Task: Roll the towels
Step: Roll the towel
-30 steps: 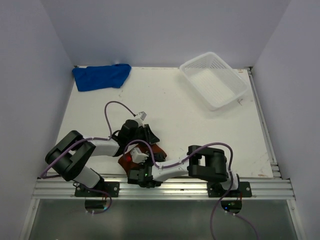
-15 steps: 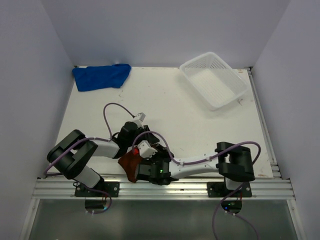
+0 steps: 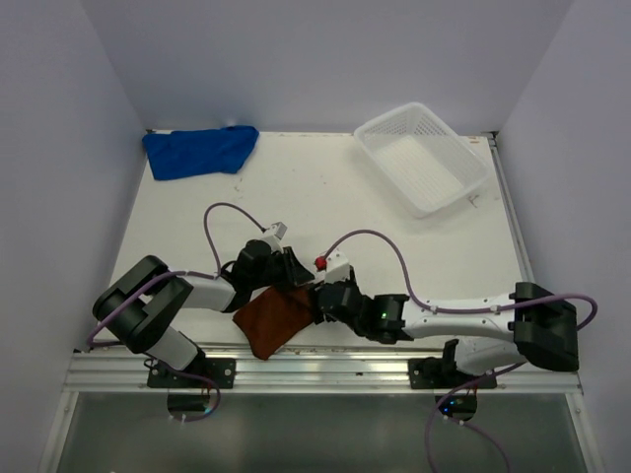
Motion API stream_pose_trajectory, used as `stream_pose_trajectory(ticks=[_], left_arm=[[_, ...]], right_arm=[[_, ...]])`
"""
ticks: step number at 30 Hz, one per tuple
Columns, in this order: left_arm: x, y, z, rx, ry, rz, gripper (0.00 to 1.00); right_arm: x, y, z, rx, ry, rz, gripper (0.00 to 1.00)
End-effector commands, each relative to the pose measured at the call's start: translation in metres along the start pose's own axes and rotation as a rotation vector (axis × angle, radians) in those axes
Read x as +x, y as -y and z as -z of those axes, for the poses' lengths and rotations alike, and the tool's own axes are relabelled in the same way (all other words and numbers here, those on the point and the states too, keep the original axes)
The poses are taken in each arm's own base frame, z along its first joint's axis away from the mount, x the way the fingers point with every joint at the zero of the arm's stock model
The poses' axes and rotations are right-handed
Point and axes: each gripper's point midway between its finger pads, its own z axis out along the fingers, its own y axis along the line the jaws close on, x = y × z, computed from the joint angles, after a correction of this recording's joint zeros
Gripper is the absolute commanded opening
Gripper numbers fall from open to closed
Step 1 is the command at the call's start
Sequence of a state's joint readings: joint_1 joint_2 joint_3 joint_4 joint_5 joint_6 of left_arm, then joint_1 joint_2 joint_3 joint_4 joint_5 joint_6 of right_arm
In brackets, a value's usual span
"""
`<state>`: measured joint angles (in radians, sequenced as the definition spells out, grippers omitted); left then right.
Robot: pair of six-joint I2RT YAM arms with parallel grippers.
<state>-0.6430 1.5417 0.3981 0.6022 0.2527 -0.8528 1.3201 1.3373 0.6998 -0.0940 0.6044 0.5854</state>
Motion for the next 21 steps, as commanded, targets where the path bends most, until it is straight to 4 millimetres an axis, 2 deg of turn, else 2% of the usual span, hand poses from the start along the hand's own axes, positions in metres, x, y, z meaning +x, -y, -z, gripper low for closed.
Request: stream_pose_trajectory(ticks=[1,2,6,13,17,21], left_arm=[[0.013,-0.015,0.004,-0.054,-0.030,-0.009,0.29],[0.012,-0.013,0.004,-0.050,-0.027,-0.011,0.29],[0.010,-0.011,0.004,-0.046,-0.024,-0.017,0.29],[0.008,-0.010,0.005,-0.049,-0.021,-0.024,0.29],[0.008,-0.006,0.006,-0.036,-0.027,-0.026,0.29],[0.003,-0.002,0.008,-0.027,-0.014,-0.030,0.29]], right_arm=[[-0.026,-0.019,-0.003,-0.179,0.025,-0.225,0.70],[-0.029,-0.010,-0.009,-0.167,0.020,-0.253,0.70],[-0.029,-0.007,-0.019,-0.210,-0.011,-0.302,0.70],[-0.002,-0.012,-0.042,-0.243,-0.114,-0.329,0.69],[0.019,-0.004,-0.055,-0.202,-0.171,-0.331,0.68],[0.030,0.002,-0.060,-0.189,-0.191,-0.352,0.63]])
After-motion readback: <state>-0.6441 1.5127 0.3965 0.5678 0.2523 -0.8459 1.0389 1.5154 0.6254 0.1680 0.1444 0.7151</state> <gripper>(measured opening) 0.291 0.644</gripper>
